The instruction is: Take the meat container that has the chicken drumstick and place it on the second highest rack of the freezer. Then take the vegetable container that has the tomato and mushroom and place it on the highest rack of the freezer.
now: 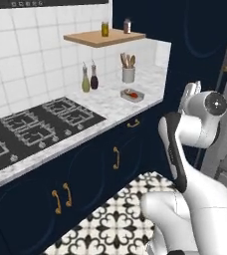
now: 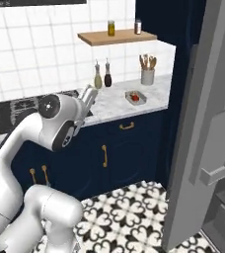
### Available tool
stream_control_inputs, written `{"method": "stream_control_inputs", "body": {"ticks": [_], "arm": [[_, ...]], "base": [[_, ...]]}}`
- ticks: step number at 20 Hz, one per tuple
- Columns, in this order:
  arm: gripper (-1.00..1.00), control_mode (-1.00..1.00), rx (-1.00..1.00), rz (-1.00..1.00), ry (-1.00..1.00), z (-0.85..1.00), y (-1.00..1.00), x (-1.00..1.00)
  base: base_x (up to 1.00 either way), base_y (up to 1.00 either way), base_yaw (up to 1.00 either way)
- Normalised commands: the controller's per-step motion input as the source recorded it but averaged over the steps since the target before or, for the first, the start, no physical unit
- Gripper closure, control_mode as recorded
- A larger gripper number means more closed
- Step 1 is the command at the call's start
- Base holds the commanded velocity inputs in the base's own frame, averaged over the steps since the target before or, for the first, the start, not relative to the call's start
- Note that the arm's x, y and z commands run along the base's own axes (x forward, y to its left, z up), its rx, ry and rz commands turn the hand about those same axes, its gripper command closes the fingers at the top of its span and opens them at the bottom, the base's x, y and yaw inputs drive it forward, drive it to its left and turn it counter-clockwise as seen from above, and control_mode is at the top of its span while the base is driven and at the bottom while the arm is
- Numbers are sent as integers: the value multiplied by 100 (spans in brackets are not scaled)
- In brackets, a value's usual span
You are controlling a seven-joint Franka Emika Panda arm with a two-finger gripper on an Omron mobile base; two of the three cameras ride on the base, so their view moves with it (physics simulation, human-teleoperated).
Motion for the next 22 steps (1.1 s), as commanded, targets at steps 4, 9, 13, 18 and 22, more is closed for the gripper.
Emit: {"method": "stream_control_inputs", "body": {"ticks": [4,9,13,18,22], "arm": [[-100,100,0,0,0,0,0,0],[-100,100,0,0,0,0,0,0],[-100,100,0,0,0,0,0,0],[-100,100,0,0,0,0,0,0],[-100,100,0,0,0,0,0,0]], "base": [[100,-74,-4],[100,-23,13],[100,-1,15],[100,-10,2],[100,-28,-9]]}}
